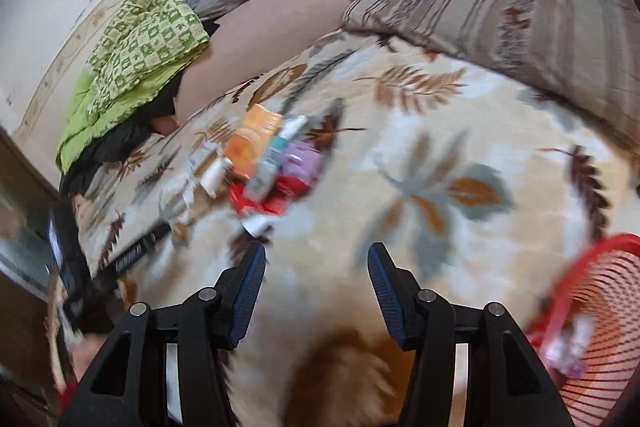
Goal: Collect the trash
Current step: 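Grasp the teal packet with the right tool while the left tool grasps the red box, then lift the teal packet and red box from the pile, then carry the teal packet and red box toward the red basket, then open the right tool over the basket while the left tool opens too, then grasp the red candy wrapper with the right tool while the left tool grasps the white medicine box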
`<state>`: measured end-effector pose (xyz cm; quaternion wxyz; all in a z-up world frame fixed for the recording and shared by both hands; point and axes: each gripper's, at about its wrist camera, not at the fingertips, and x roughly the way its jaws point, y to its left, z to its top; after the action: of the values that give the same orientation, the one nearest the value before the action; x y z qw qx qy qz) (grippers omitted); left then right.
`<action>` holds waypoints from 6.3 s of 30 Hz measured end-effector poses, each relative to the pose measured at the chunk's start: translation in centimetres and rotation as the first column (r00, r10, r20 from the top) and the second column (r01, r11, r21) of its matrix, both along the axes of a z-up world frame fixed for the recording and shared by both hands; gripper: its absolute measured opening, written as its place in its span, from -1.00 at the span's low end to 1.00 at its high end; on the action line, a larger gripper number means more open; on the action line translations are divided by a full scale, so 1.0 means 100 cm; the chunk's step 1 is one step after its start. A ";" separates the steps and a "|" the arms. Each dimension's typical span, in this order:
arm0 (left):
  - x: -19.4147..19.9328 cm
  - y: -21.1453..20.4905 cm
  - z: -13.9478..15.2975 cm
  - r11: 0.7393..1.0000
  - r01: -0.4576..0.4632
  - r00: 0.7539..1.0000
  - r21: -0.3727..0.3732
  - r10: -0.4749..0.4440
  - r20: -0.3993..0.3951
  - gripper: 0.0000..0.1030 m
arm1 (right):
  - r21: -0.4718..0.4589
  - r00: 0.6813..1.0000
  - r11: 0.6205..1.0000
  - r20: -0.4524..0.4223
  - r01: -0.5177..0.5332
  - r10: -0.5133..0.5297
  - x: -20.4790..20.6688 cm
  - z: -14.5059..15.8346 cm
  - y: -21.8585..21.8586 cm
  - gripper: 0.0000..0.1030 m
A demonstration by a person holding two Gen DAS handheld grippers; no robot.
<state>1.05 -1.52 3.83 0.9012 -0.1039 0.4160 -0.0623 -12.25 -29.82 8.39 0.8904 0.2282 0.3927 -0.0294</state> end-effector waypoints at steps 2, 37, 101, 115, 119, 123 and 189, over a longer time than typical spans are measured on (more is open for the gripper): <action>0.004 0.003 -0.002 1.000 -0.013 1.000 0.006 0.013 -0.002 0.28 | 0.060 1.000 0.998 0.011 0.006 -0.006 0.031 -0.003 0.007 0.11; 0.025 -0.097 -0.011 0.937 0.277 0.950 -0.214 -0.300 -0.085 0.27 | 0.061 0.938 0.951 0.159 0.303 -0.309 0.081 -0.010 -0.030 -0.75; 0.013 -0.055 0.051 0.986 0.107 0.947 0.125 -0.139 0.289 -0.66 | -0.194 0.961 0.980 0.276 0.051 0.005 0.084 -0.001 0.063 -0.74; 0.009 -0.063 0.051 0.979 0.129 0.939 0.155 -0.171 0.298 -0.66 | -0.191 0.963 0.979 0.268 0.071 -0.017 0.078 0.001 0.060 -0.74; 0.006 -0.066 0.053 0.978 0.138 0.936 0.158 -0.181 0.303 -0.66 | -0.185 0.960 0.978 0.277 0.092 -0.037 0.072 0.009 0.054 -0.74; -0.007 -0.072 0.056 0.973 0.185 0.932 0.139 -0.218 0.289 -0.66 | -0.157 0.955 0.981 0.289 0.113 -0.064 0.056 0.021 0.045 -0.74; -0.050 -0.005 0.028 0.983 0.122 0.984 0.137 -0.138 0.114 -0.02 | -0.161 0.992 0.983 0.105 0.092 -0.075 -0.018 0.018 -0.025 0.12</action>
<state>-3.91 -2.06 6.62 0.9239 -0.0136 0.3689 -0.1004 -14.02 -32.29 10.19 0.9226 0.1708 0.3346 -0.0881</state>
